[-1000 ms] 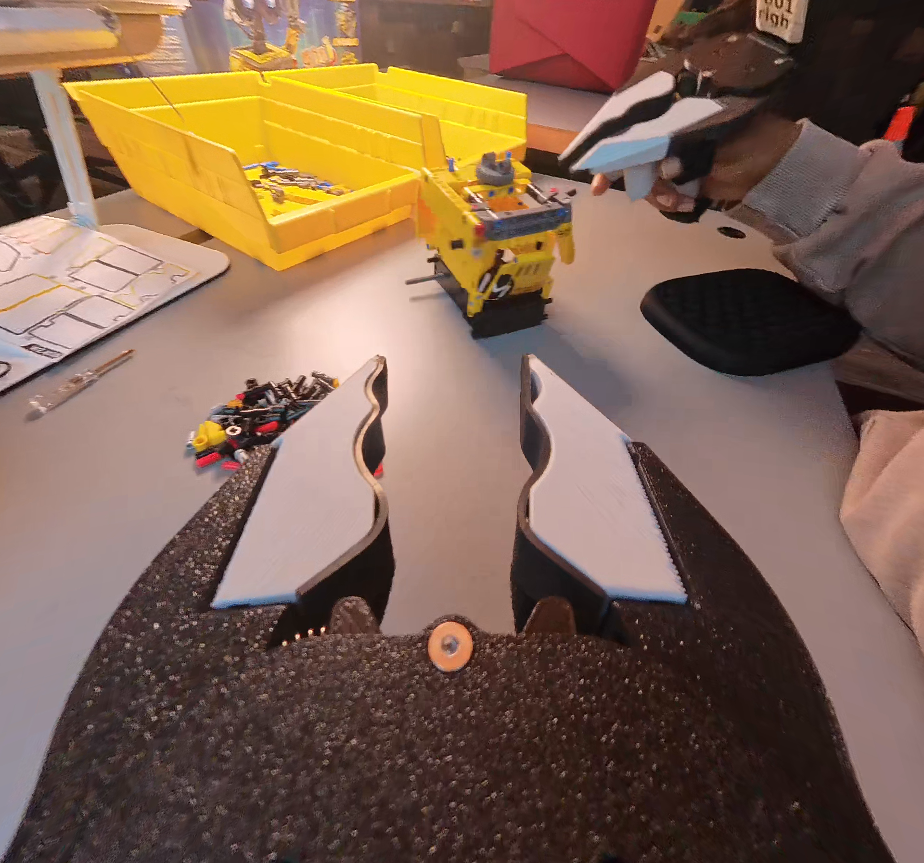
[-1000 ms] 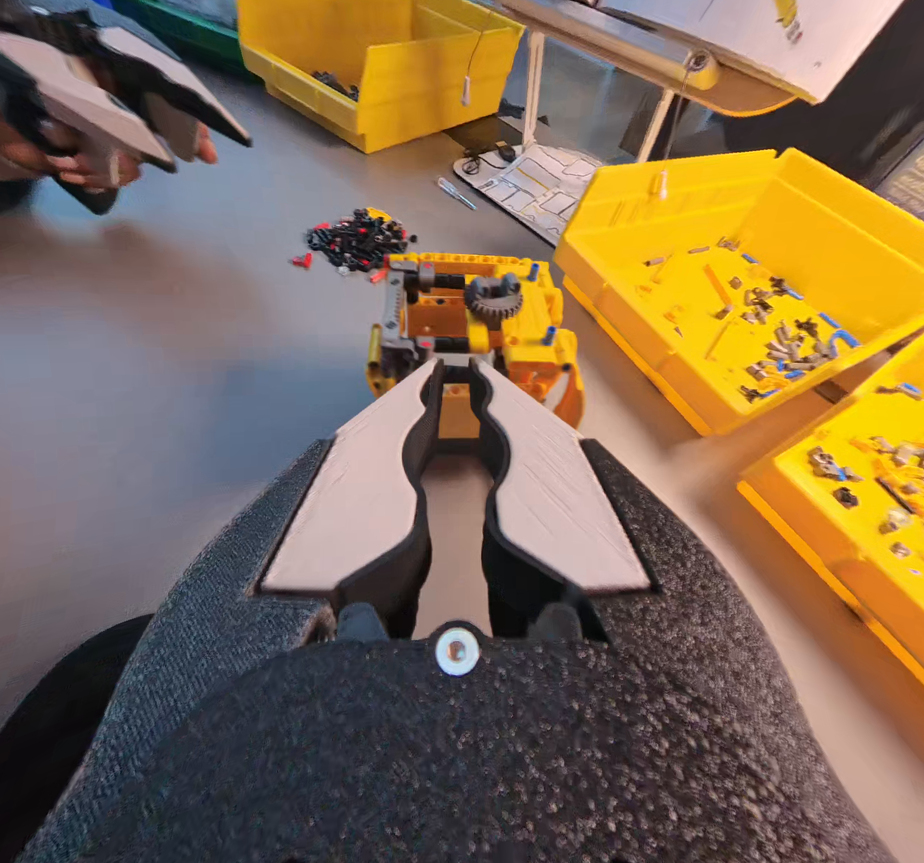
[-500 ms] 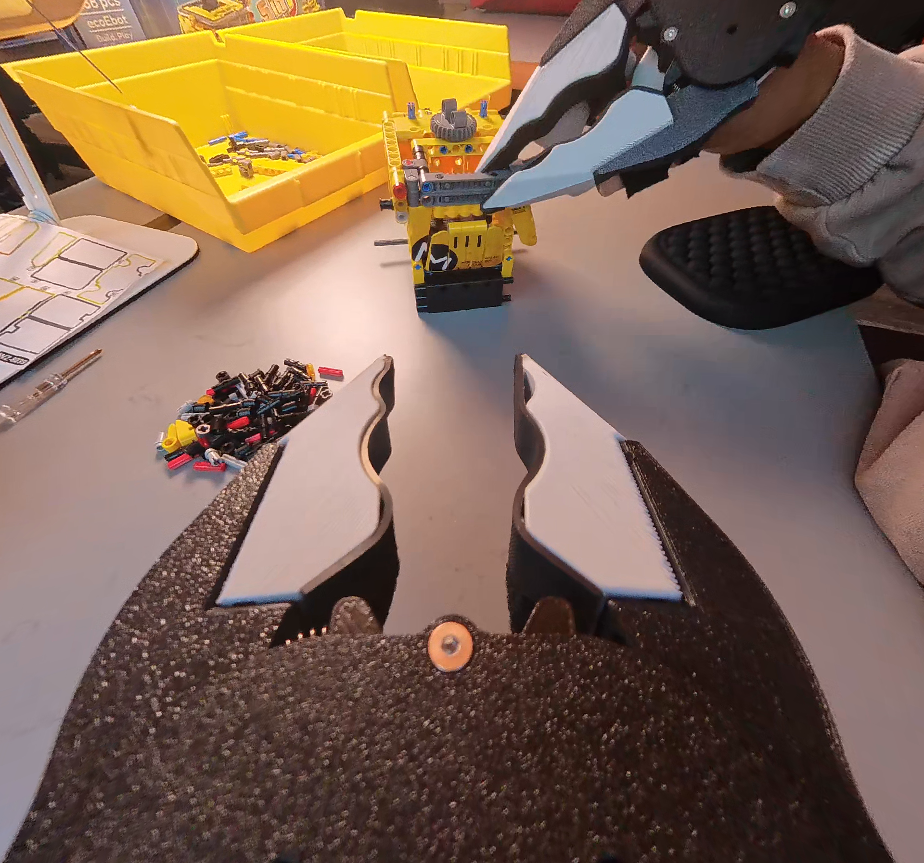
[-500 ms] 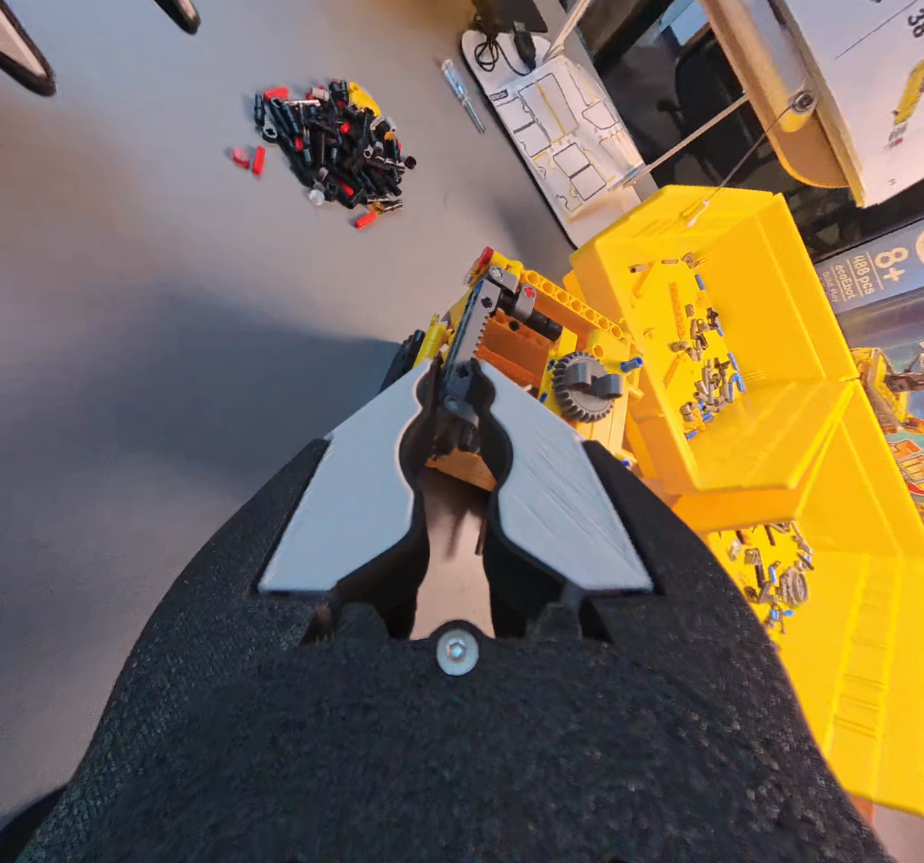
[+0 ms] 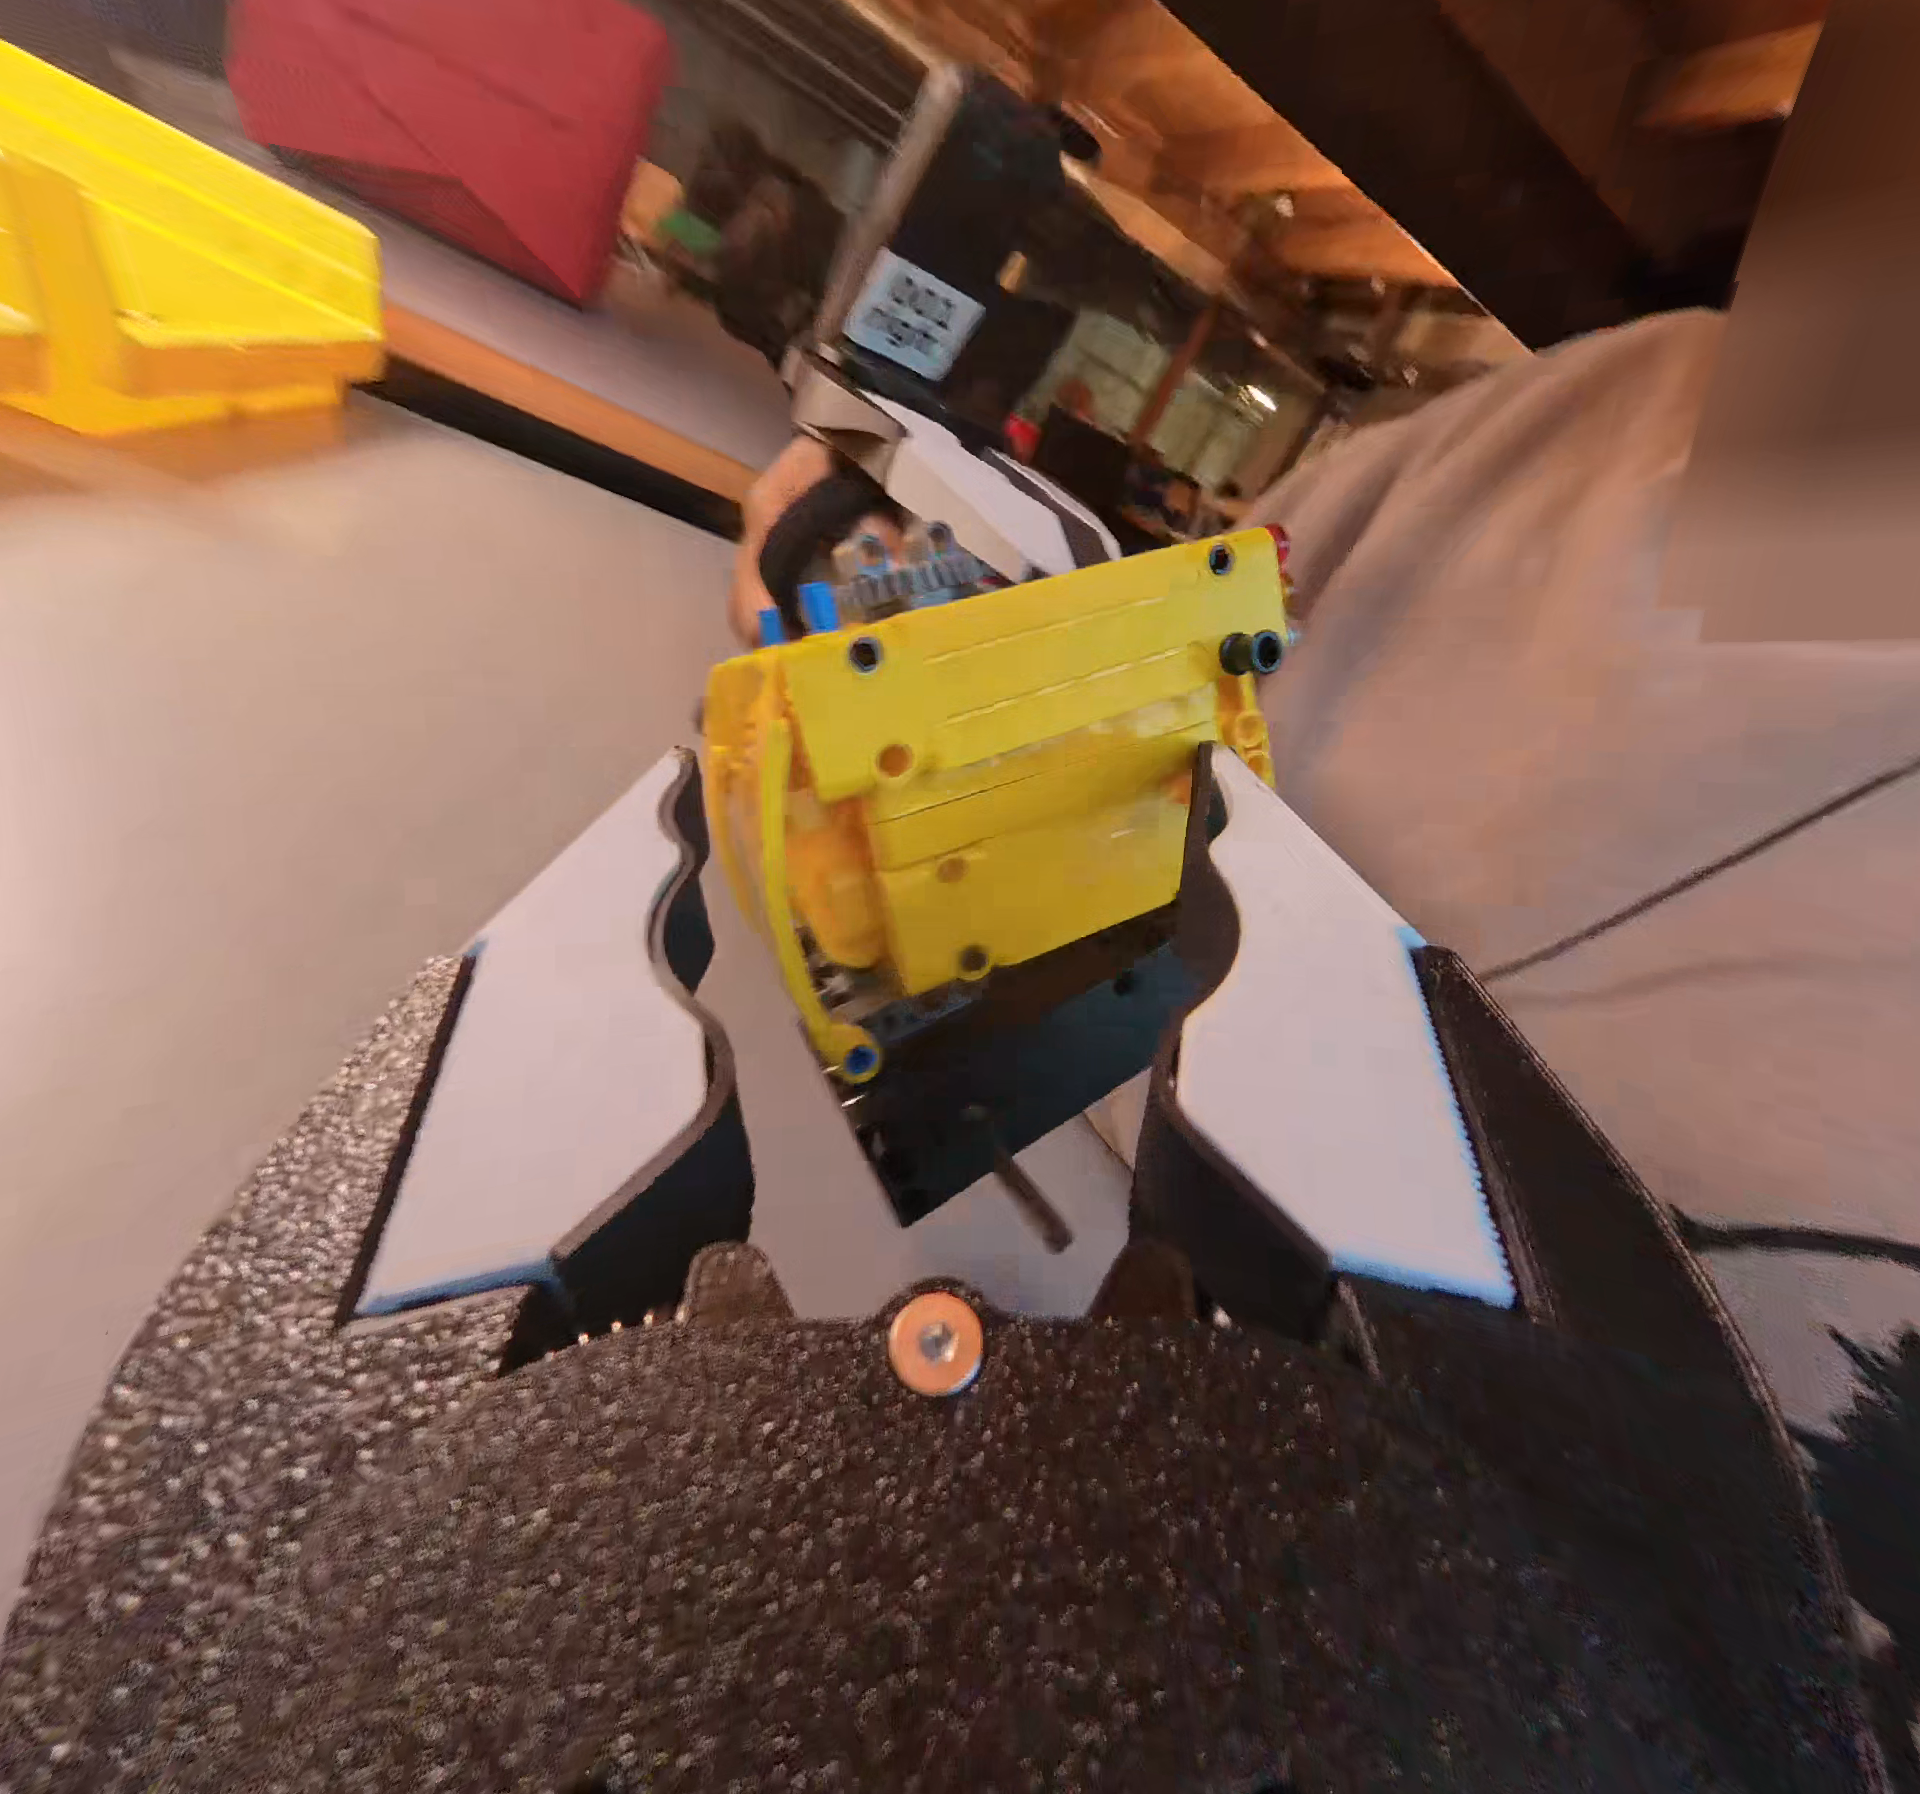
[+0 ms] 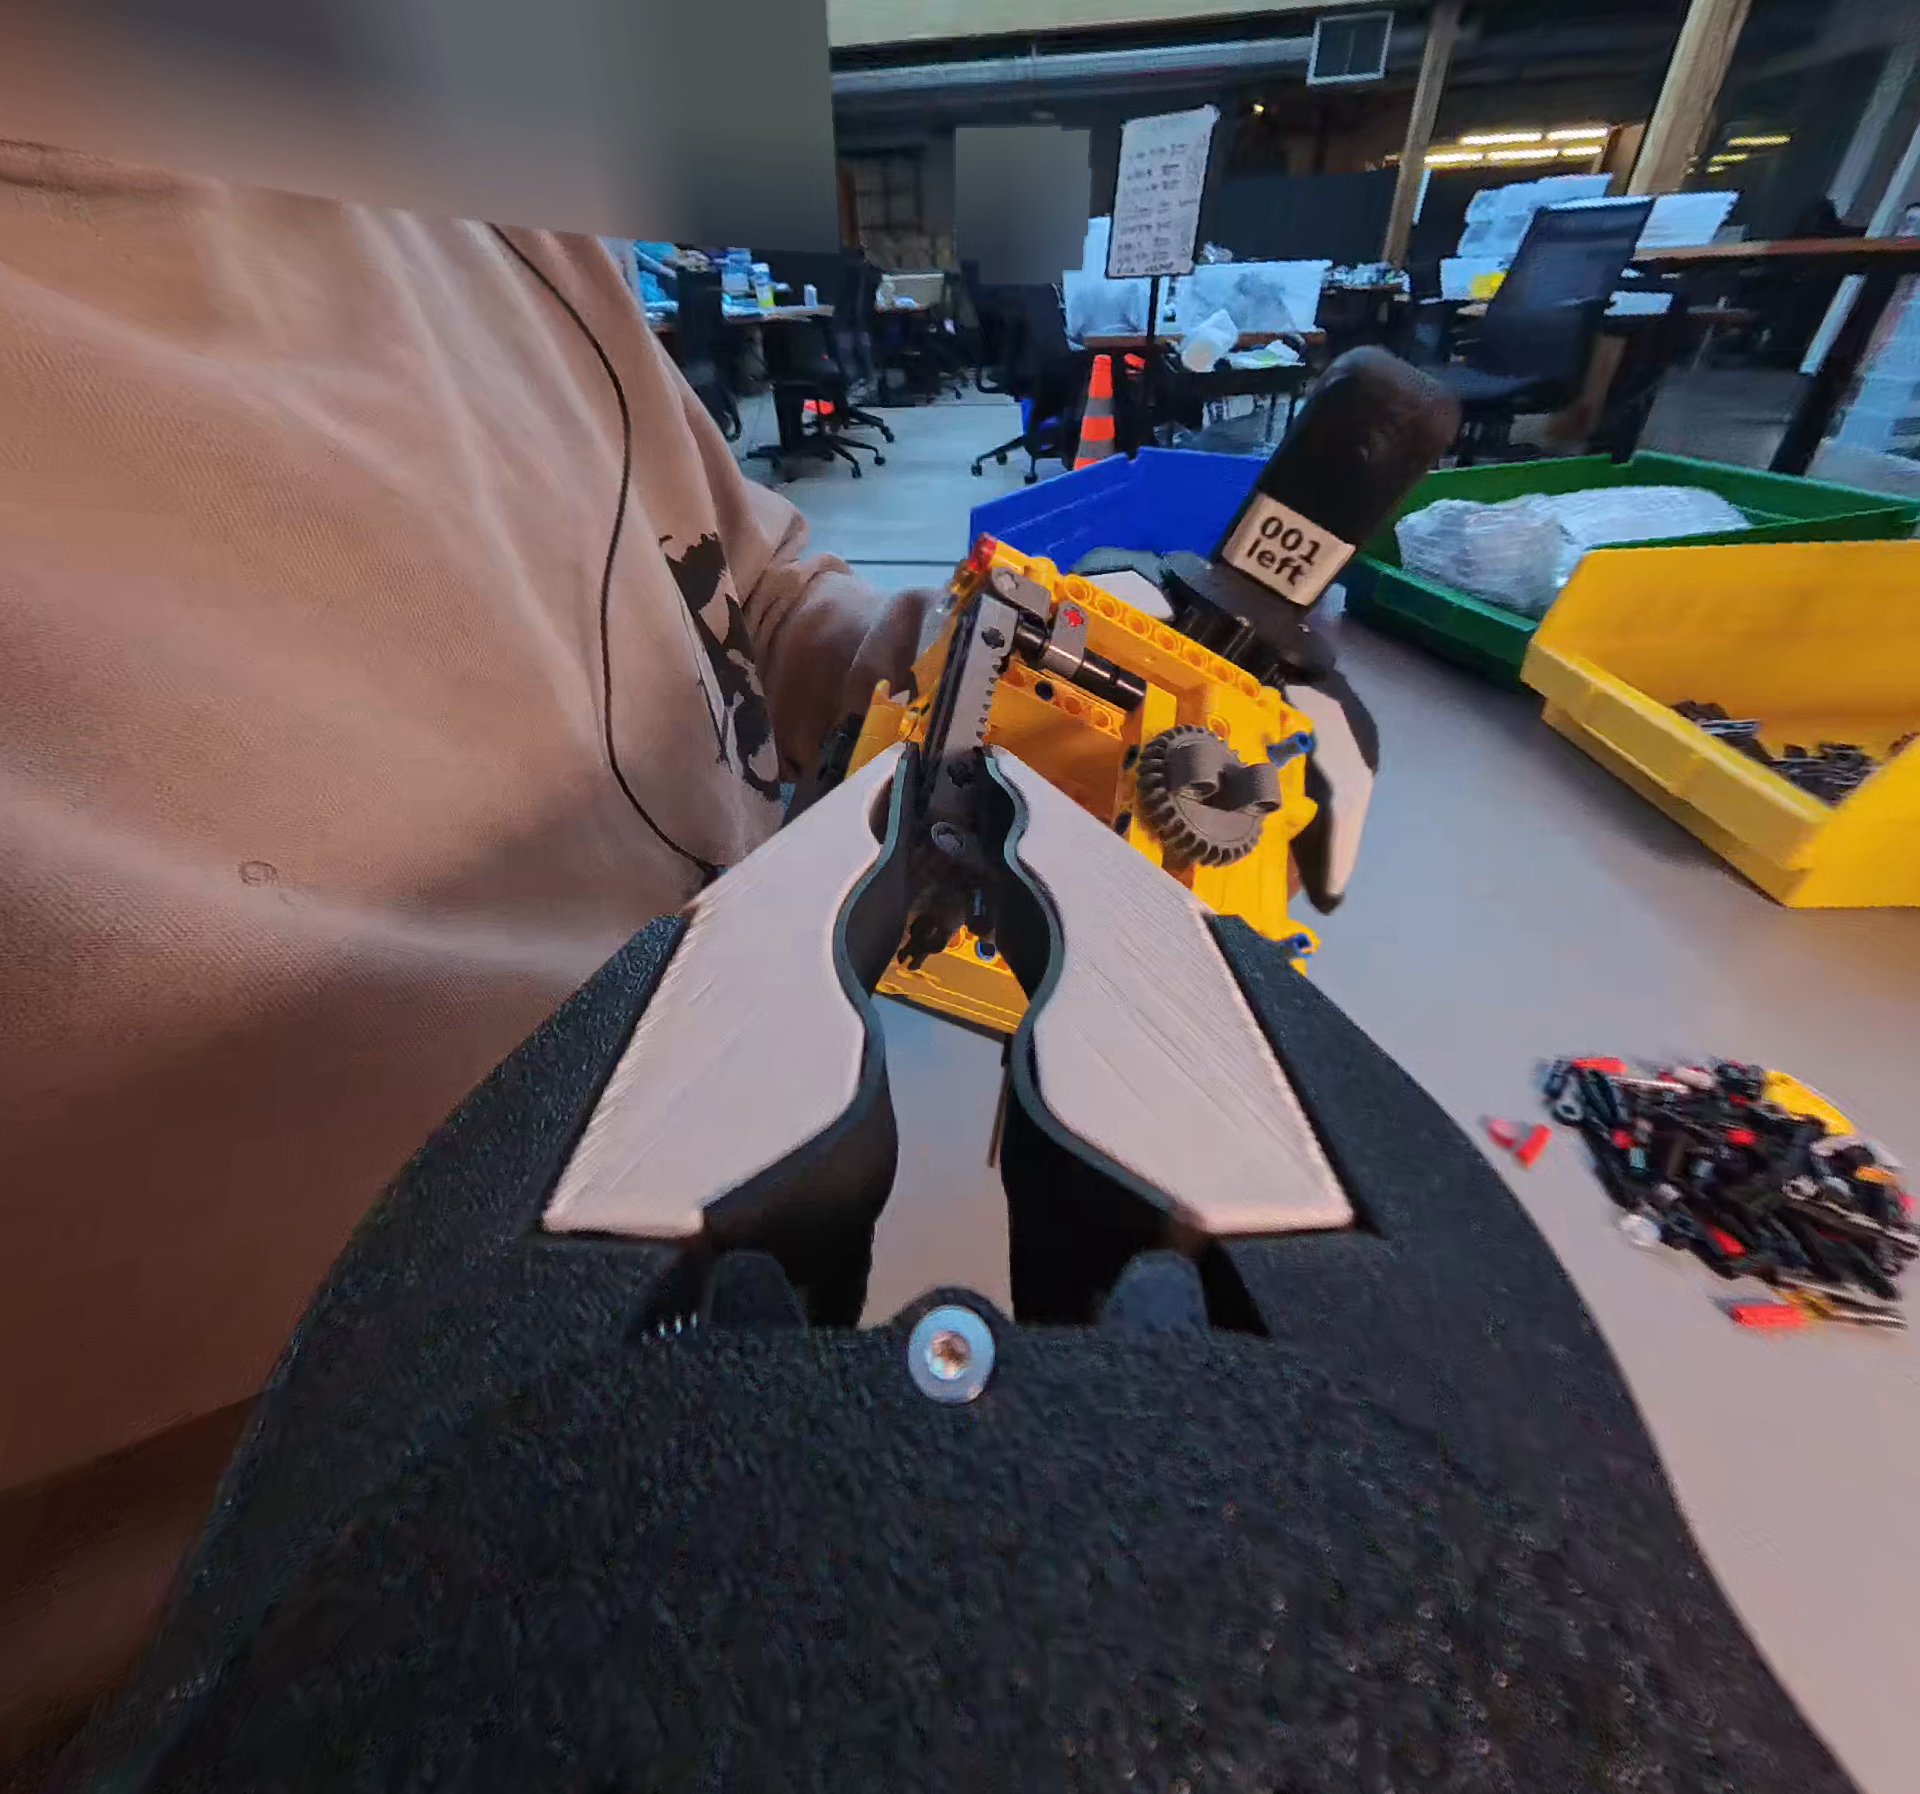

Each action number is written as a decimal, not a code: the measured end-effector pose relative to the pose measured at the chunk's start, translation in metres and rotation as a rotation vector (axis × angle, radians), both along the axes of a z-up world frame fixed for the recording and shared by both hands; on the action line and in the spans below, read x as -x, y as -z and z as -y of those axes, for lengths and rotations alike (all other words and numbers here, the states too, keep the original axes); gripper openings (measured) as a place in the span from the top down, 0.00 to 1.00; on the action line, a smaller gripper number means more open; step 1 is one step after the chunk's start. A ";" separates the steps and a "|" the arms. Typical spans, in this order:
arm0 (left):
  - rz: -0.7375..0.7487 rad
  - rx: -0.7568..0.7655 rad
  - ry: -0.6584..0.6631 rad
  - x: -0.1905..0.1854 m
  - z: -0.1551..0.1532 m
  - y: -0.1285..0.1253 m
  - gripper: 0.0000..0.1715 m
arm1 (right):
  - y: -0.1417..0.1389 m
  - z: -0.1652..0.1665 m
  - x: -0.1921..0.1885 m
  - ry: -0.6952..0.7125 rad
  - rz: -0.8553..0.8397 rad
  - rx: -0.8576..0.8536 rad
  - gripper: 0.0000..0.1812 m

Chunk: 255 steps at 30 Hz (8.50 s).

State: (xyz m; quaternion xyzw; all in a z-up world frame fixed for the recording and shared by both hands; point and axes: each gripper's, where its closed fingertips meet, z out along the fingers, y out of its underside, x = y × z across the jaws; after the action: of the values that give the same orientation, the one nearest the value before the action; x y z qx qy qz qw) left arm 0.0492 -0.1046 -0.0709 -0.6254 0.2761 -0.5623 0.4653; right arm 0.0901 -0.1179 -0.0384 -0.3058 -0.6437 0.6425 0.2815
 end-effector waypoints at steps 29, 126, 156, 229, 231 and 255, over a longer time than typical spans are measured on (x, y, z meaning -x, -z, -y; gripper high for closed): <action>-0.233 0.378 -0.310 -0.001 -0.038 0.035 0.84 | 0.055 -0.065 0.032 0.562 0.417 -0.916 0.84; -0.408 0.090 -0.085 -0.011 0.026 0.061 0.75 | 0.067 0.004 0.025 0.073 0.533 -0.278 0.84; -0.600 -0.155 -0.316 0.012 0.002 0.028 0.59 | 0.087 0.004 0.007 -0.177 0.502 -0.951 0.97; -0.345 -0.119 -0.369 -0.038 -0.141 -0.006 0.58 | 0.028 -0.054 -0.059 0.395 0.184 -0.034 0.96; -0.301 -0.151 -0.341 -0.031 -0.122 -0.018 0.58 | 0.031 -0.064 -0.048 0.441 0.208 0.004 0.96; -0.029 -0.552 -0.822 0.104 -0.024 -0.074 0.97 | 0.019 -0.053 0.096 0.439 0.158 0.212 0.76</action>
State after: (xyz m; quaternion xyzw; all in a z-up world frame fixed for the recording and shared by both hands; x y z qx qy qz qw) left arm -0.0550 -0.0802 0.0035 -0.5439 0.1518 -0.2294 0.7928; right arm -0.0056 -0.0647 -0.0572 -0.5153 -0.5109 0.6040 0.3297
